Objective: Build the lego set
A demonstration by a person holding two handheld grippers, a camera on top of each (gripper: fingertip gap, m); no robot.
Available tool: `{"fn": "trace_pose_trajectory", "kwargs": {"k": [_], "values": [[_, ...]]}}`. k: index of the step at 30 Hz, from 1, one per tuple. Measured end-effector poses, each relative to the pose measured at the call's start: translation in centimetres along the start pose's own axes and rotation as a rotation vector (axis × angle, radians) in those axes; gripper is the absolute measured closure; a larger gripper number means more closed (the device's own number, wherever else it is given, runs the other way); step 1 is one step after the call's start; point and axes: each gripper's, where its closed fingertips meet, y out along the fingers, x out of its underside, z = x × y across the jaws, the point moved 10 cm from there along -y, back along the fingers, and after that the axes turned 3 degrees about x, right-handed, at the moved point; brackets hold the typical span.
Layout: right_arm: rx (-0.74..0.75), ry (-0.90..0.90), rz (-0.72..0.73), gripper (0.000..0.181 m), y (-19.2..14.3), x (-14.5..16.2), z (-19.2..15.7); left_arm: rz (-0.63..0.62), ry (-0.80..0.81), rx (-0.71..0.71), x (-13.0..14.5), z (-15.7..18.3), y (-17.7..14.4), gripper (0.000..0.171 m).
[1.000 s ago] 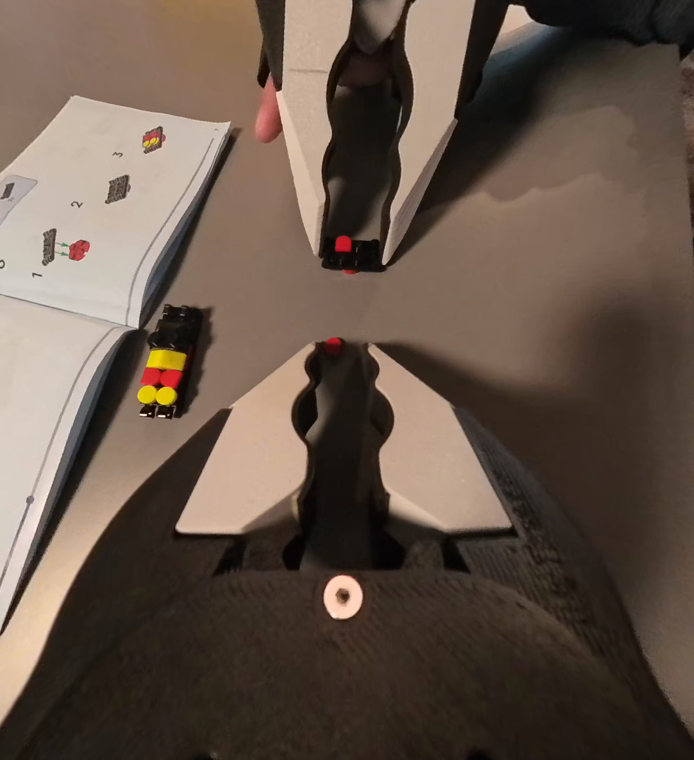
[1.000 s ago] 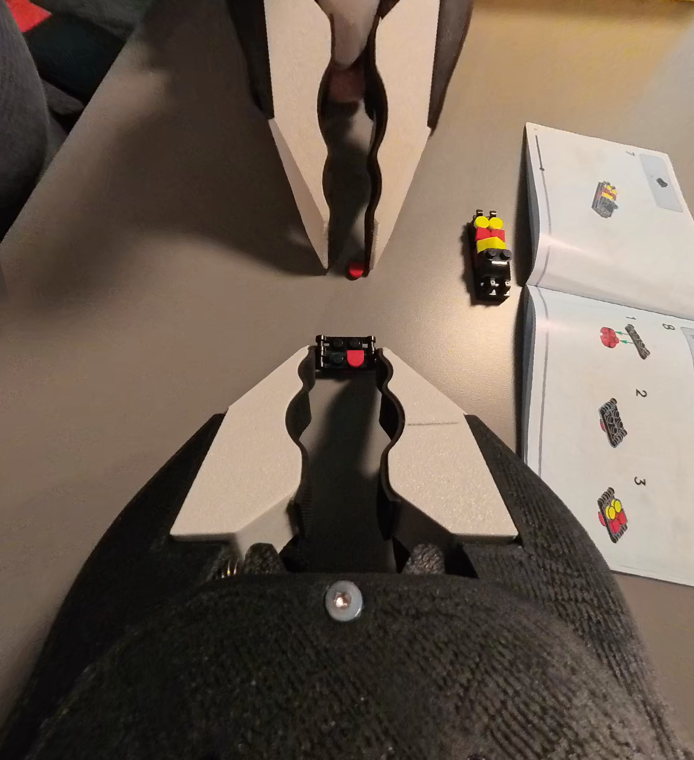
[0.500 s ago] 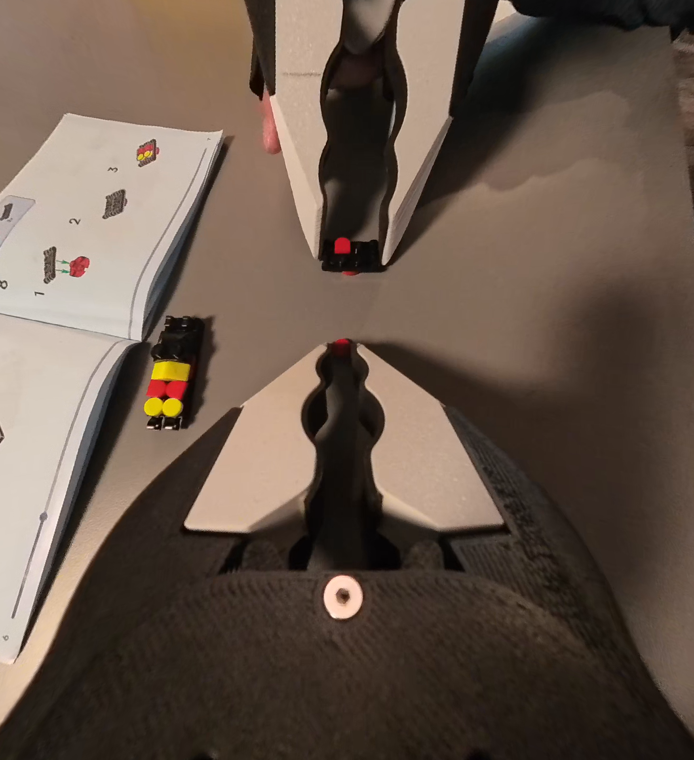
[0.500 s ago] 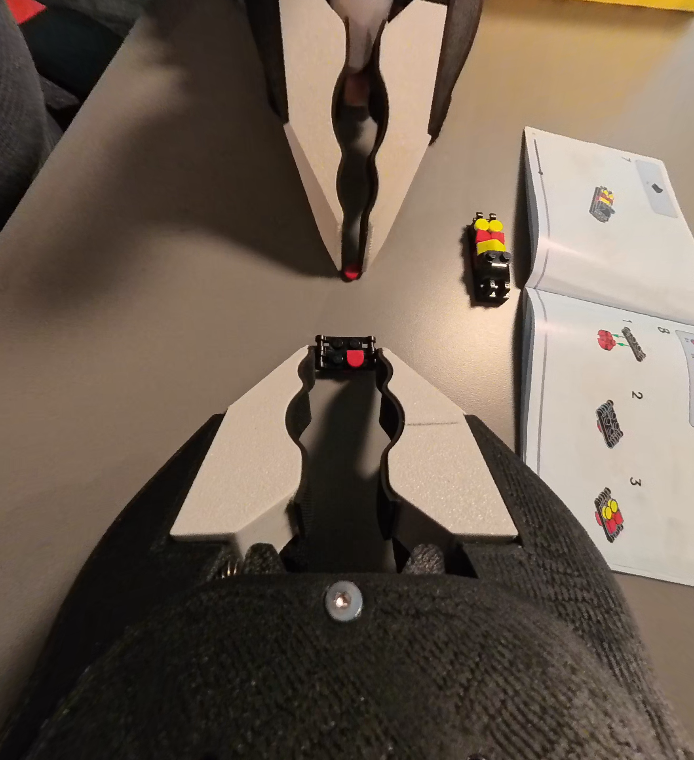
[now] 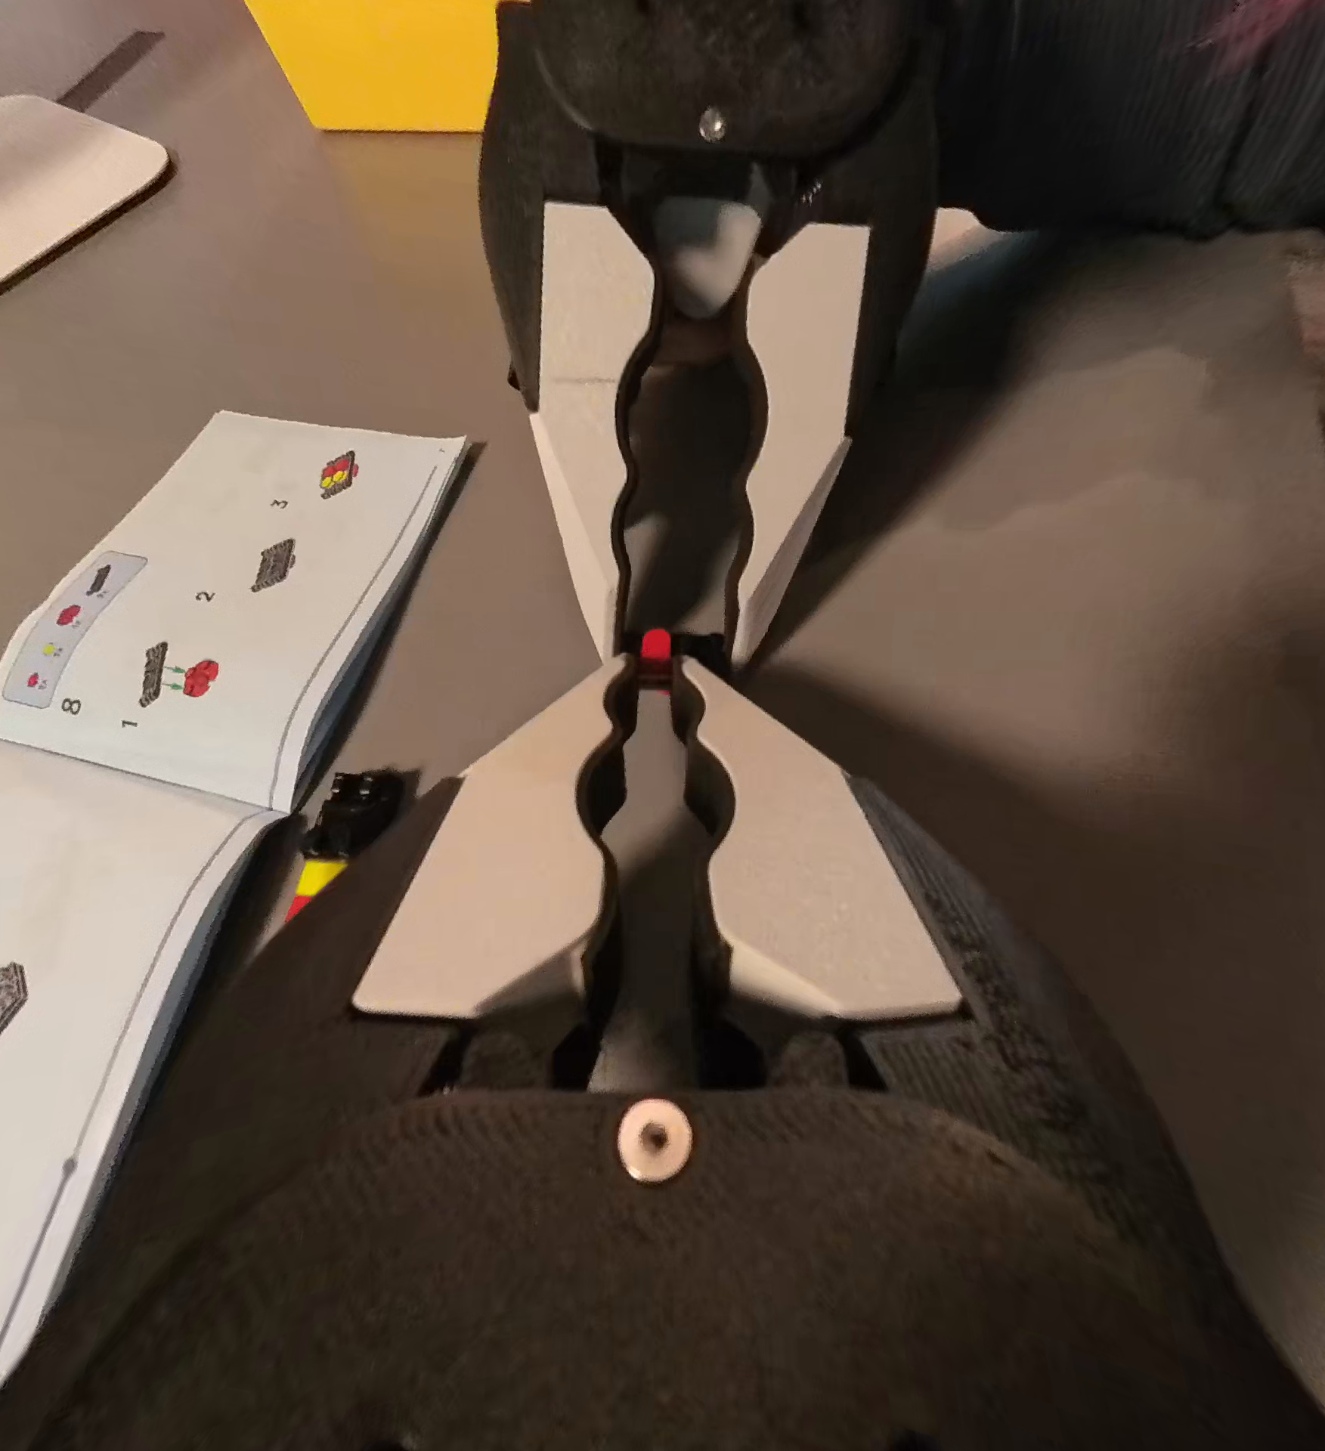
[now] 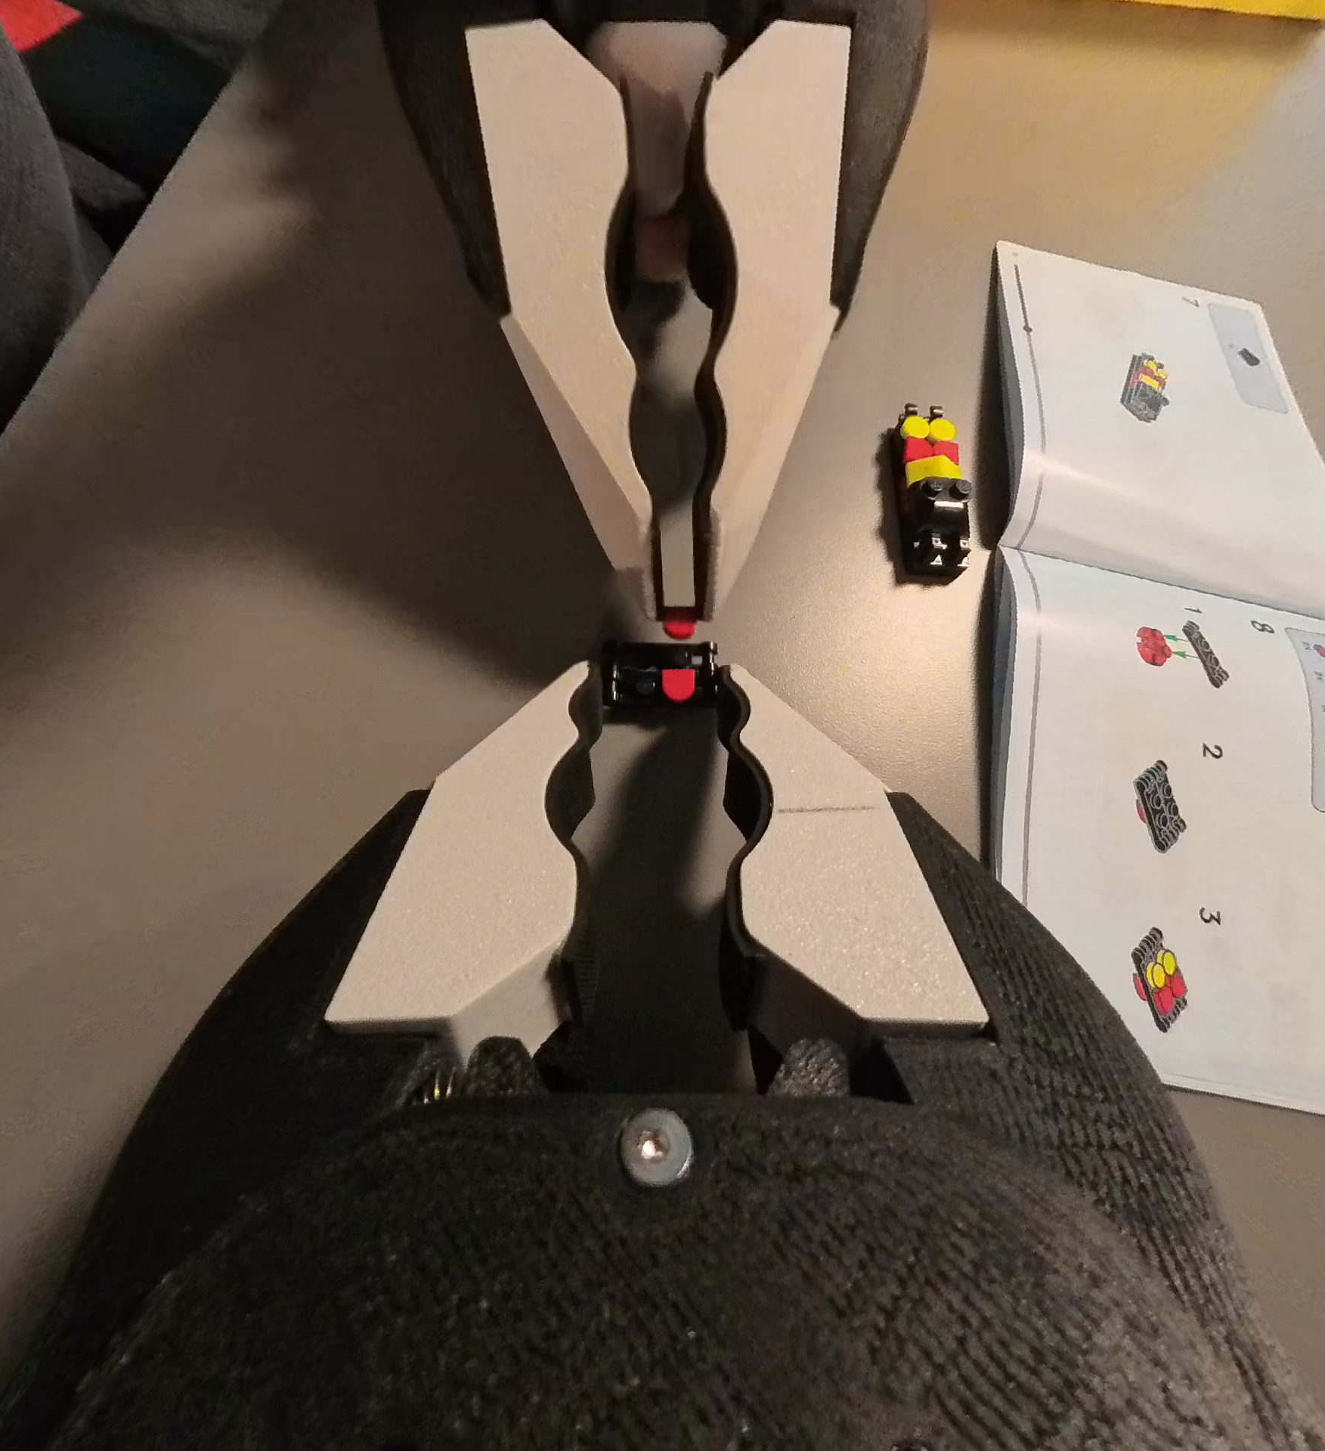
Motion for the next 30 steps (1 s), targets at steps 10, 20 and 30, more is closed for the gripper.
{"fn": "trace_pose_trajectory", "kwargs": {"k": [10, 20, 30], "values": [[0.004, -0.004, 0.001, 0.154, 0.0, 0.0, 0.0, -0.04, -0.045, 0.025, -0.1, -0.4, 0.8, 0.164], [0.009, -0.011, 0.002, 0.154, 0.0, 0.0, -0.1, -0.158, -0.074, 0.027, 0.4, -0.9, -0.3, 0.164], [0.011, -0.013, 0.002, 0.153, -0.1, 0.0, -0.1, -0.184, -0.086, 0.032, 0.9, -1.2, -0.6, 0.164]]}}
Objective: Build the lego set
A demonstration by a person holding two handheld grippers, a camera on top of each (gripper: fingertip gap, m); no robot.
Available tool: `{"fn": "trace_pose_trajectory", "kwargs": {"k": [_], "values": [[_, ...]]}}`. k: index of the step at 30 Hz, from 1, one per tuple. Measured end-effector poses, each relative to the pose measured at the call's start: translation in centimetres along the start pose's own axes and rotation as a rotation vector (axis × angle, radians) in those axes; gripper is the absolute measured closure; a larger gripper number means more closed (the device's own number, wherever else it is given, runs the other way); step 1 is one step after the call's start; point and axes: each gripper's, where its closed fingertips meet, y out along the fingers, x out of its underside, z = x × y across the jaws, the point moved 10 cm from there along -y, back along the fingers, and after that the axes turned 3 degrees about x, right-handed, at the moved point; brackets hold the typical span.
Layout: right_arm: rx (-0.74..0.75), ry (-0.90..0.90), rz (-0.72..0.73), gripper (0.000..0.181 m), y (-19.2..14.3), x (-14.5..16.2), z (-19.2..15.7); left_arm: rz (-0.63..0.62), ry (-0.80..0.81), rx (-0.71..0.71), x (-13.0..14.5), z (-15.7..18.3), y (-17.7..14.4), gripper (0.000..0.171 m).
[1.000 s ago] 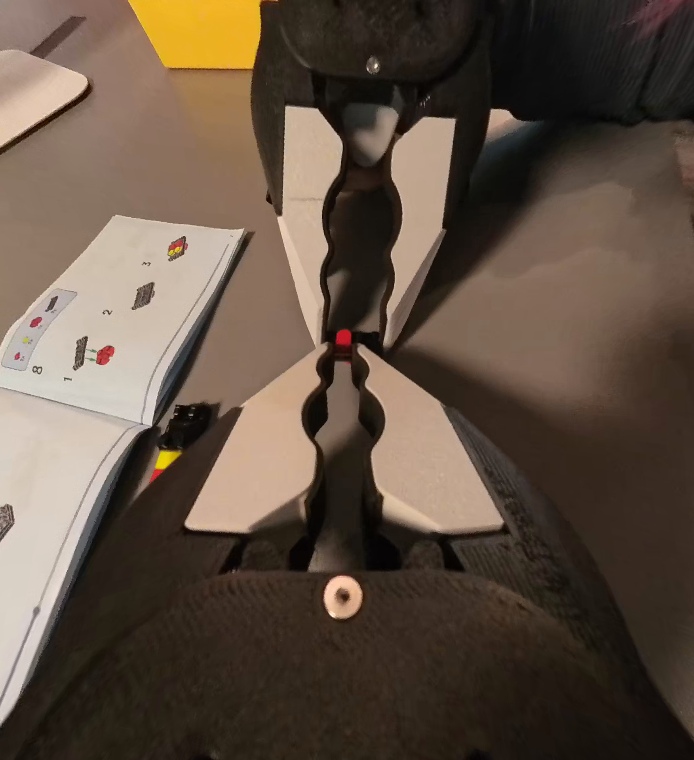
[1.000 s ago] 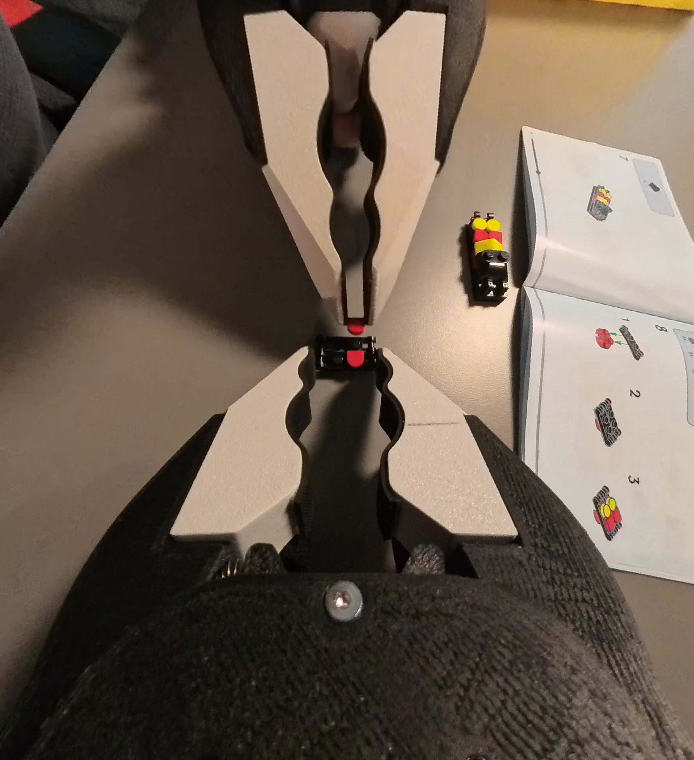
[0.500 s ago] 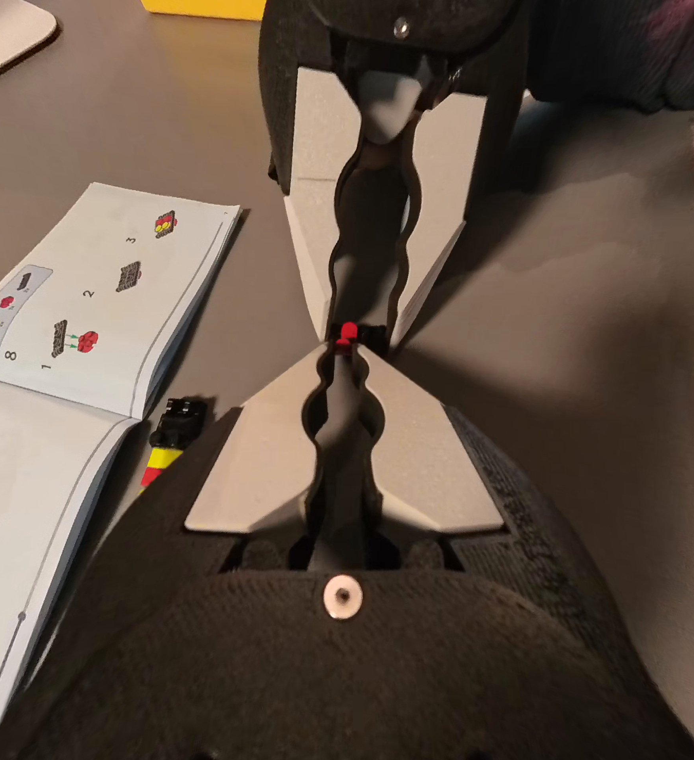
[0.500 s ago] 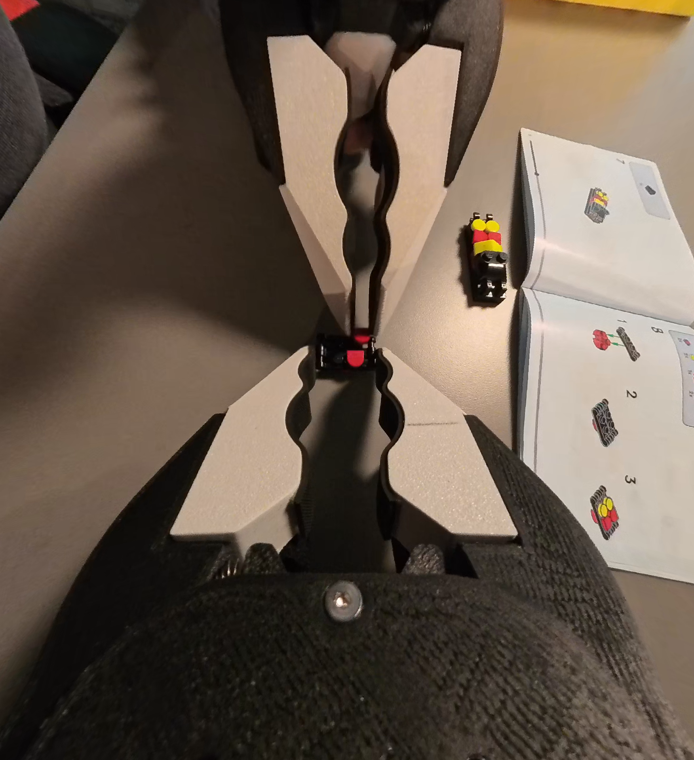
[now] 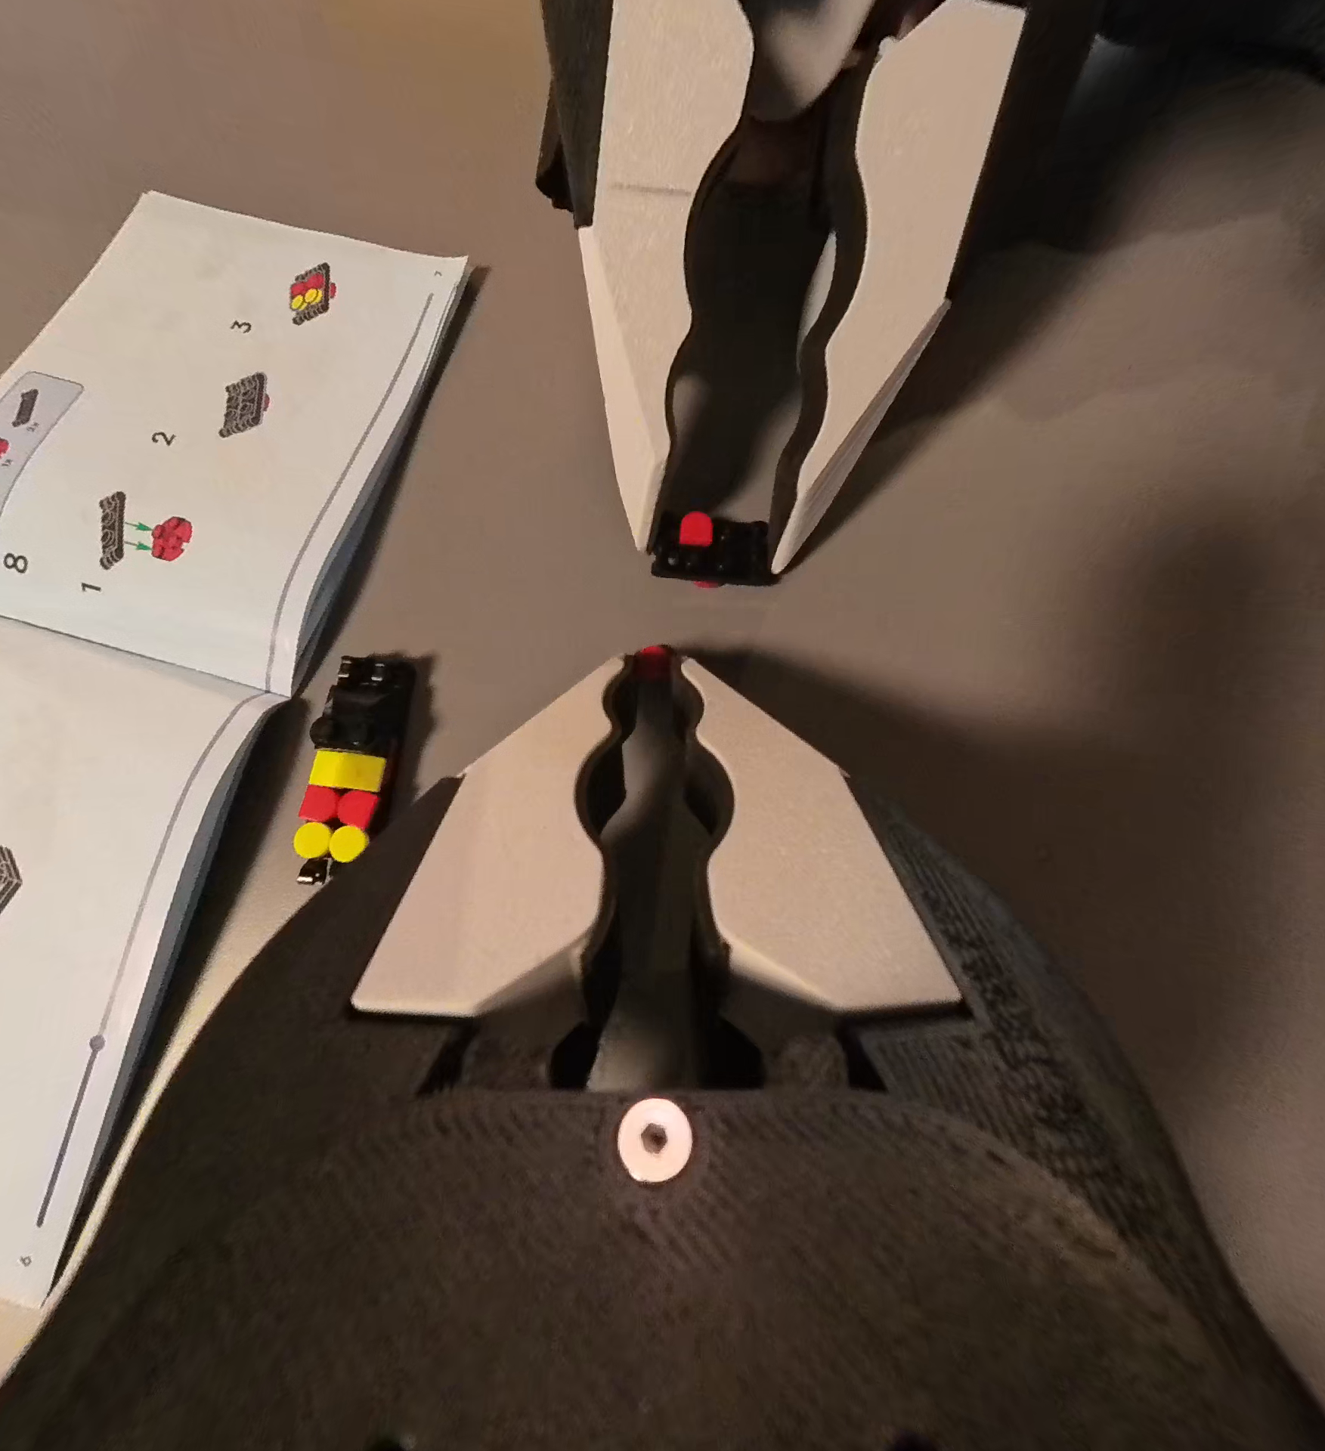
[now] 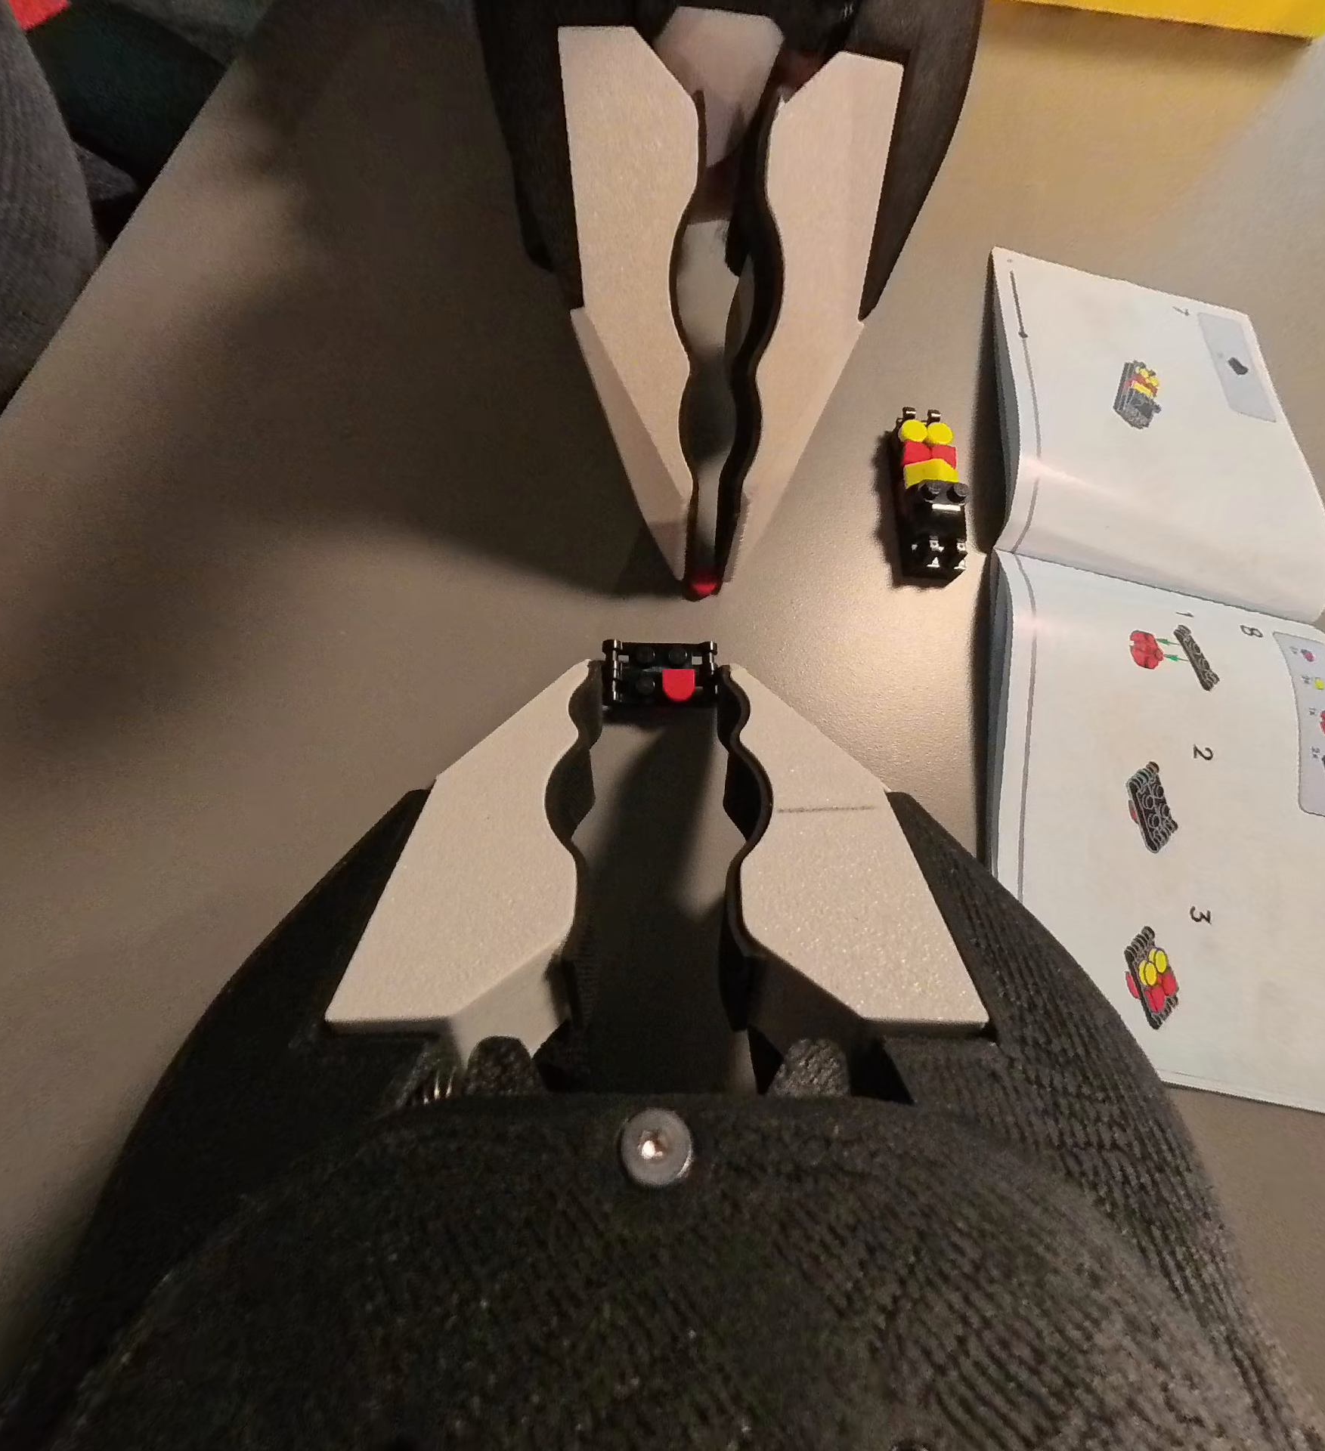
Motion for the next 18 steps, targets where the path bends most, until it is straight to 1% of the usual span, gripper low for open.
{"fn": "trace_pose_trajectory", "kwargs": {"k": [5, 7, 10, 18], "values": [[-0.001, 0.001, 0.0, 0.153, -0.01, 0.0, 0.01, 0.004, -0.015, 0.003, 0.0, -0.02, -0.01, 0.164], [-0.001, 0.001, 0.0, 0.153, -0.01, 0.0, 0.01, 0.0, -0.024, 0.008, -0.02, -0.01, -0.06, 0.156], [0.0, 0.001, 0.0, 0.153, -0.01, 0.0, 0.01, -0.005, -0.037, 0.022, -0.02, -0.02, -0.16, 0.15], [0.001, 0.0, 0.0, 0.153, -0.01, -0.01, -0.01, -0.007, -0.035, 0.022, 0.02, -0.09, -0.22, 0.151]]}}
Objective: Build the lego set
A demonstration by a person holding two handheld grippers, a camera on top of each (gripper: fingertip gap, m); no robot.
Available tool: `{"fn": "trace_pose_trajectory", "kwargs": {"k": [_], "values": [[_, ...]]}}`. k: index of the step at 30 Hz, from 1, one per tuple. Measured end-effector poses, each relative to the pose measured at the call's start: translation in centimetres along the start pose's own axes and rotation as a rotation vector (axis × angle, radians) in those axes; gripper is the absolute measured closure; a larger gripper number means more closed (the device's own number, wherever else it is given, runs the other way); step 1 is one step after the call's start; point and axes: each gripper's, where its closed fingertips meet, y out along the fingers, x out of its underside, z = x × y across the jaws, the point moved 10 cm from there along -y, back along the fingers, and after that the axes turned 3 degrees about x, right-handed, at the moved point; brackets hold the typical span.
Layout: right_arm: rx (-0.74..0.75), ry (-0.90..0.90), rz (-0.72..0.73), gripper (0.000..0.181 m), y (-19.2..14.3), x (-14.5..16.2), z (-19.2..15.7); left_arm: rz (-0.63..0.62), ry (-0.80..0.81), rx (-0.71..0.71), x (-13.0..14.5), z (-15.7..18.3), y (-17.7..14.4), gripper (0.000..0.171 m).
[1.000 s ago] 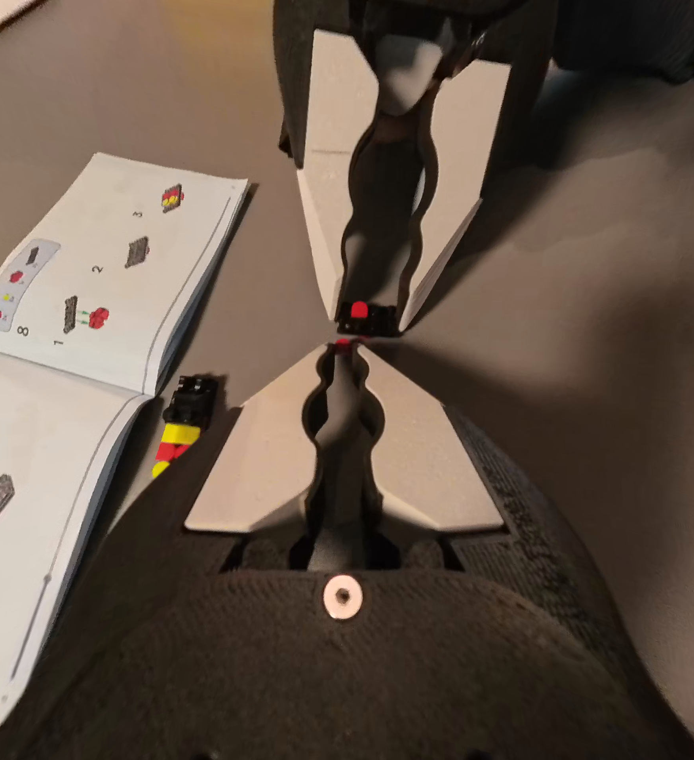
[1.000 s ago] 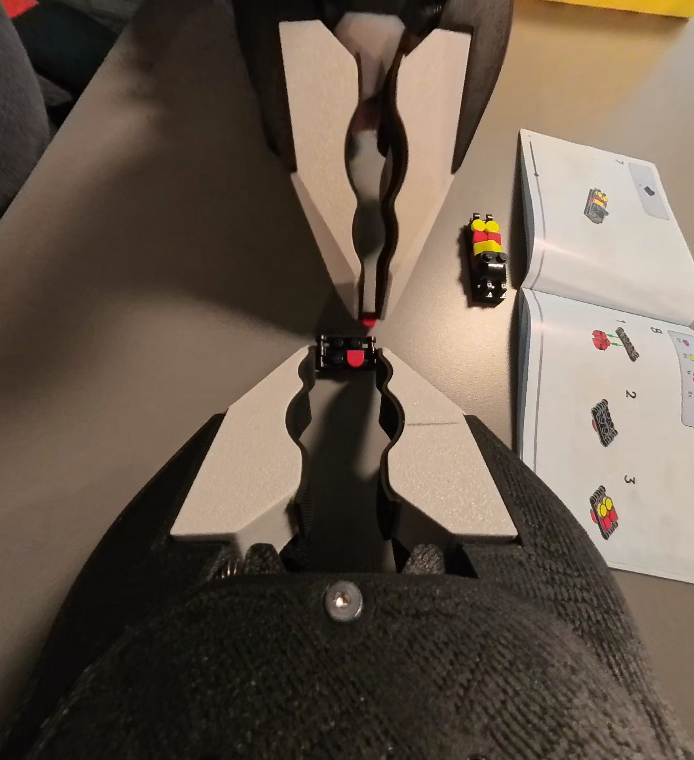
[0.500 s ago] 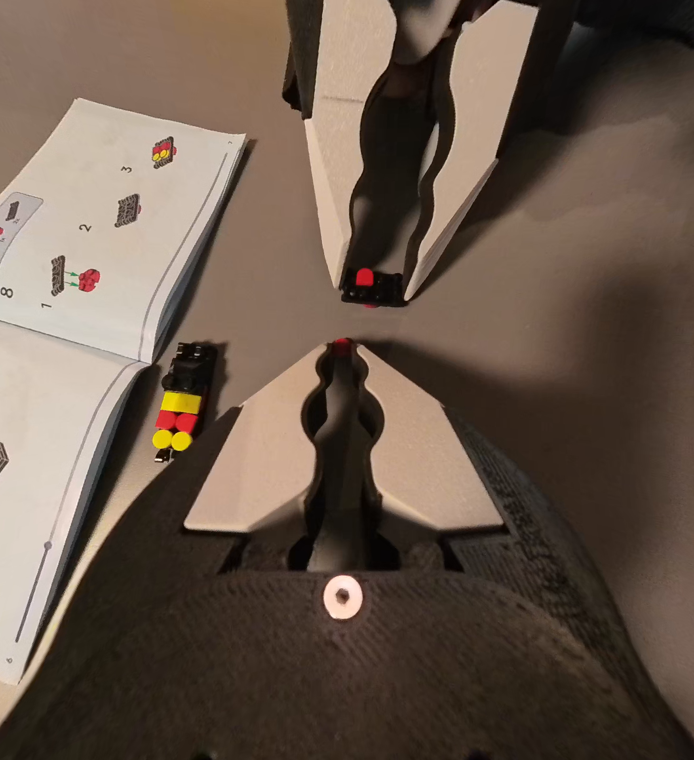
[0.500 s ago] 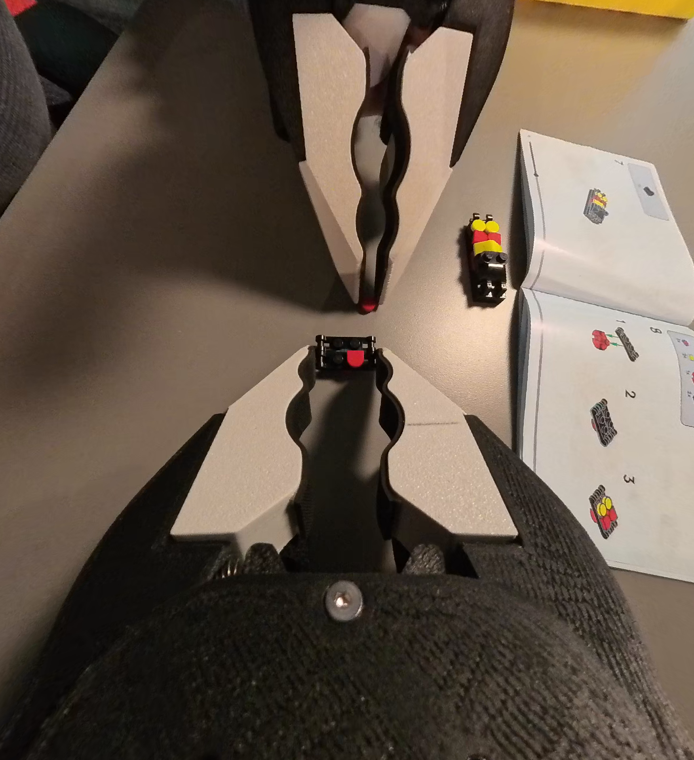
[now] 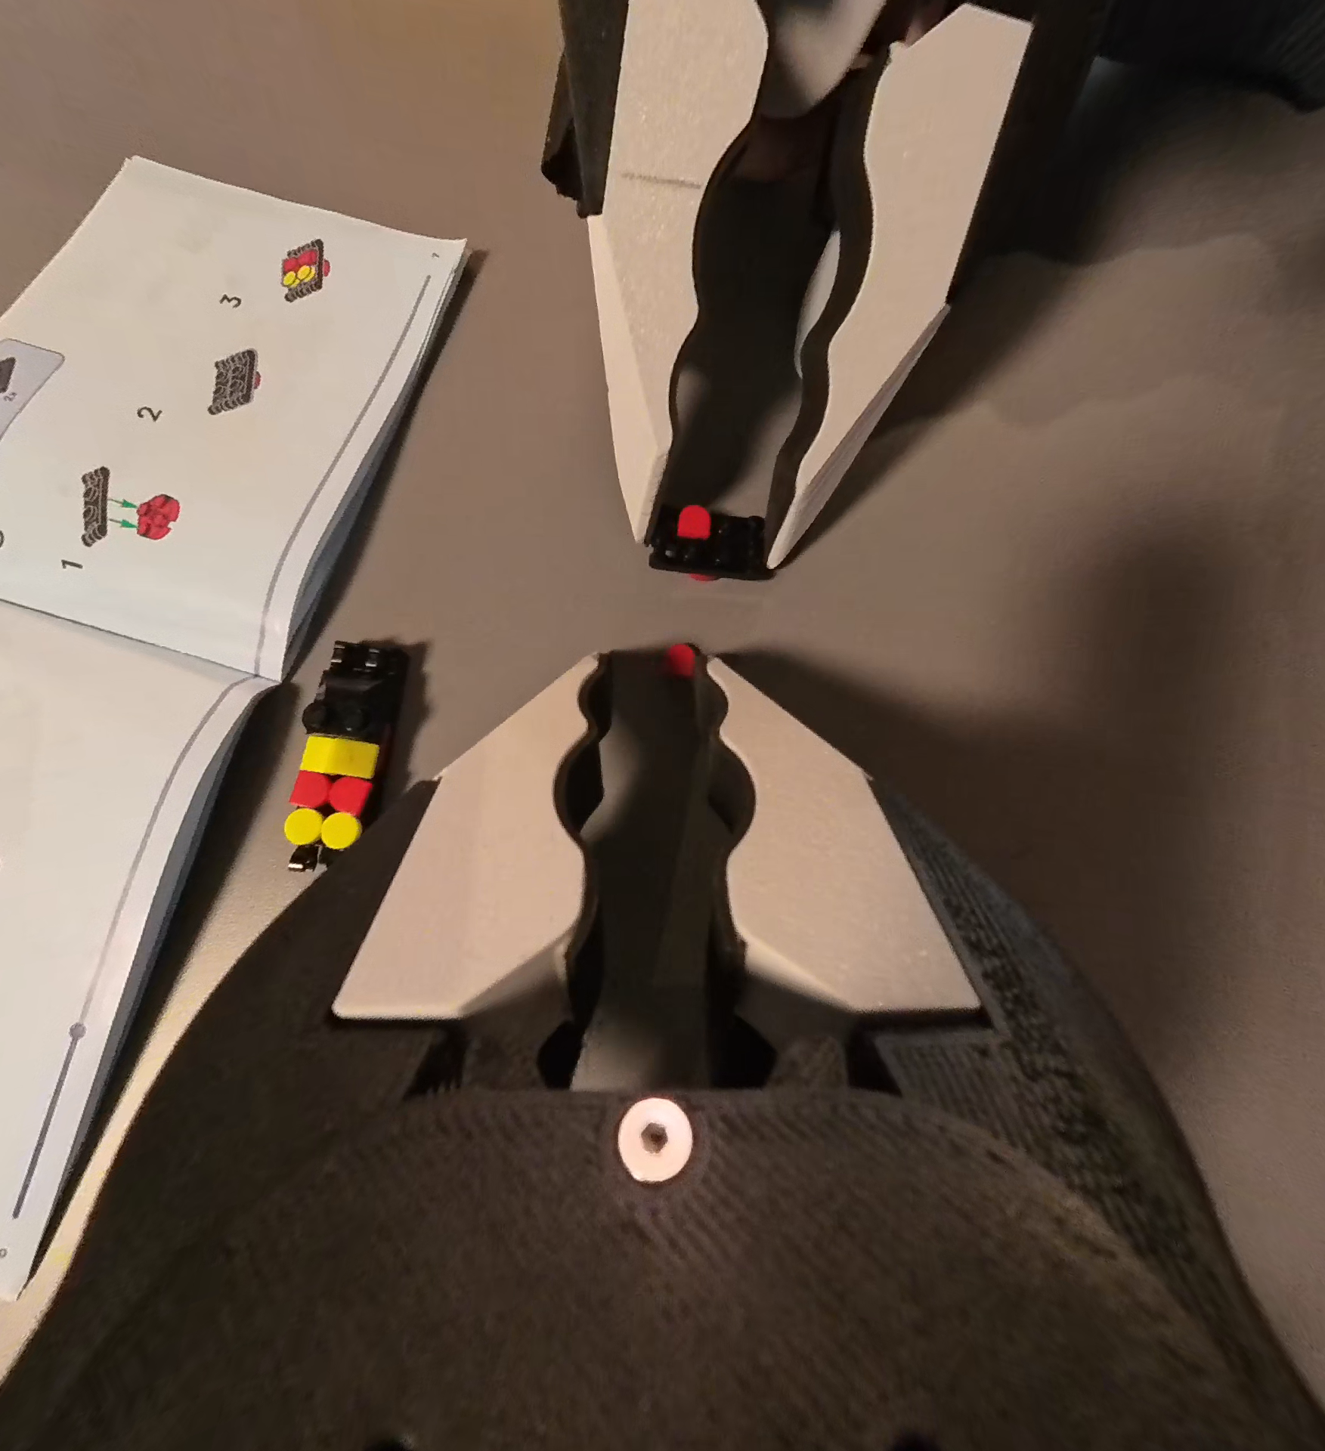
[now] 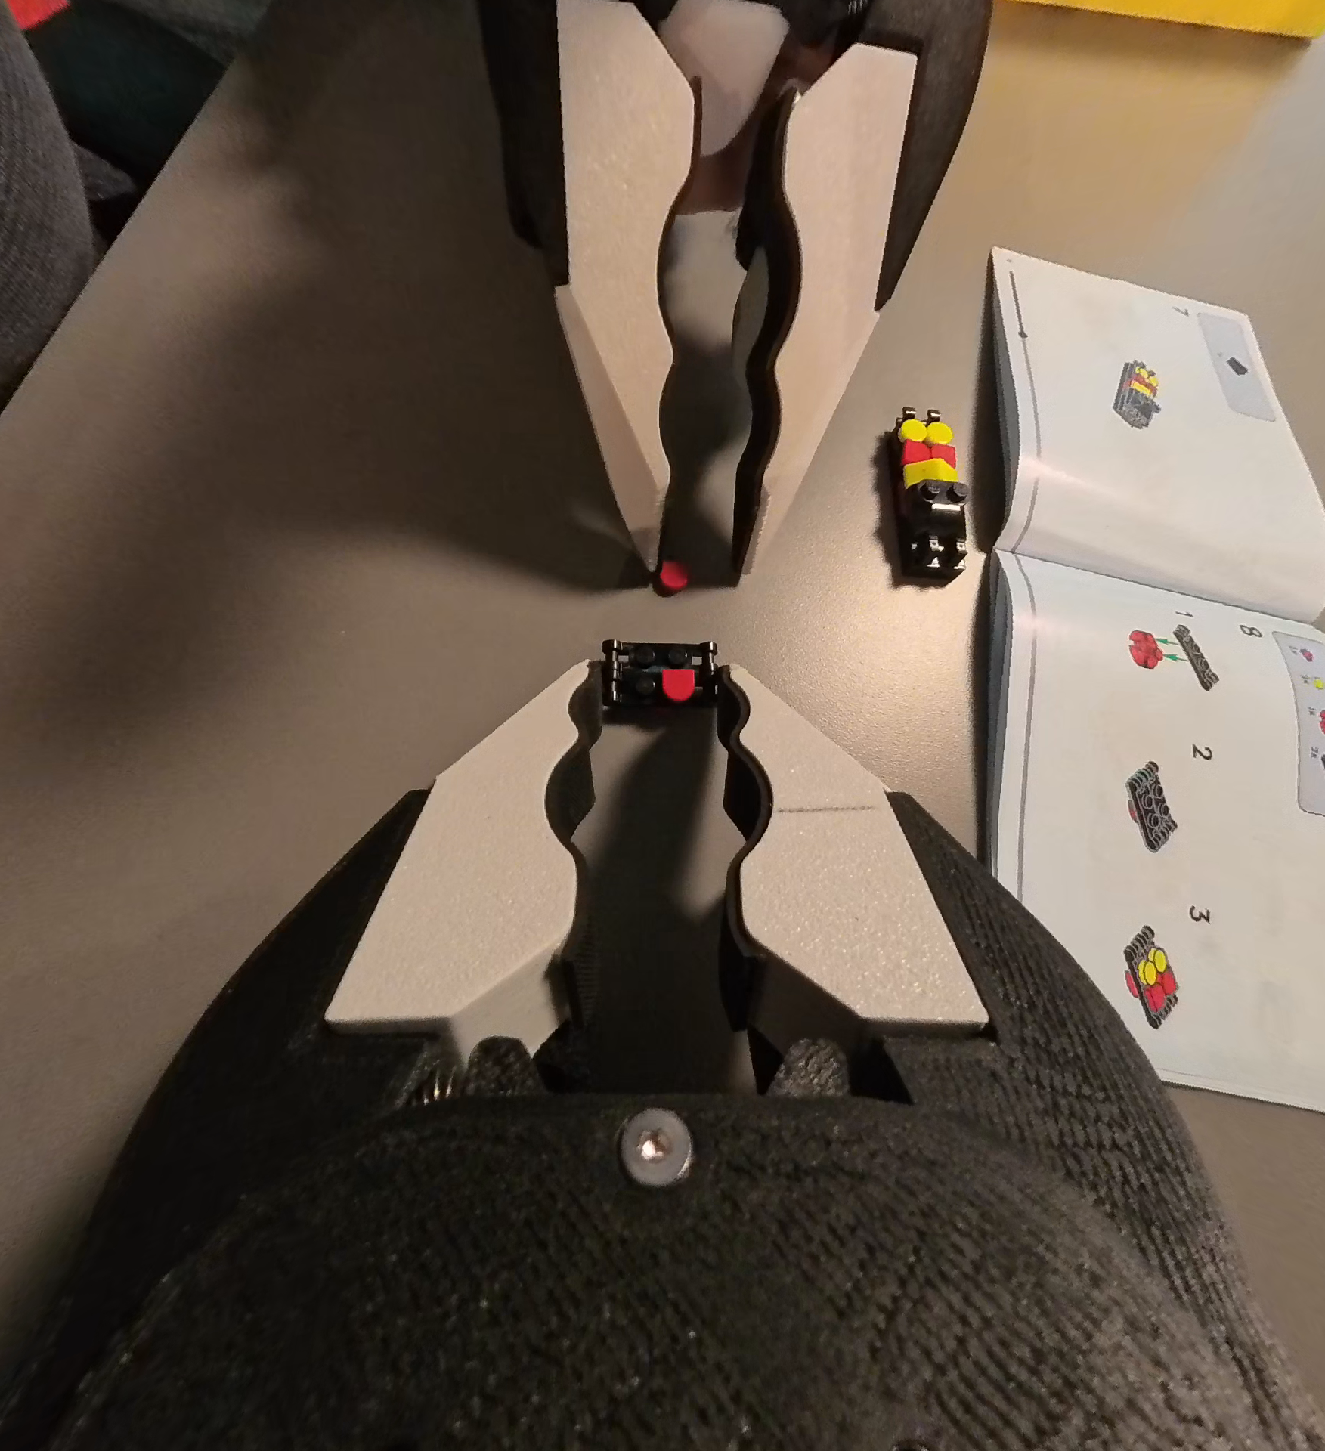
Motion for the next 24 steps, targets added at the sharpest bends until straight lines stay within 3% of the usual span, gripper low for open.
{"fn": "trace_pose_trajectory", "kwargs": {"k": [11, 19, 24], "values": [[0.017, -0.006, 0.028, 0.153, -0.3, 0.0, -0.1, 0.053, 0.018, 0.041, -0.4, 0.4, -0.4, 0.141], [0.048, 0.042, 0.035, 0.137, -1.1, 0.5, 0.1, 0.086, 0.026, 0.026, -0.5, 0.7, -0.2, 0.129], [0.167, 0.04, 0.004, 0.124, -0.6, 0.3, 0.0, 0.14, 0.021, -0.003, -0.5, 0.3, -0.8, 0.128]]}}
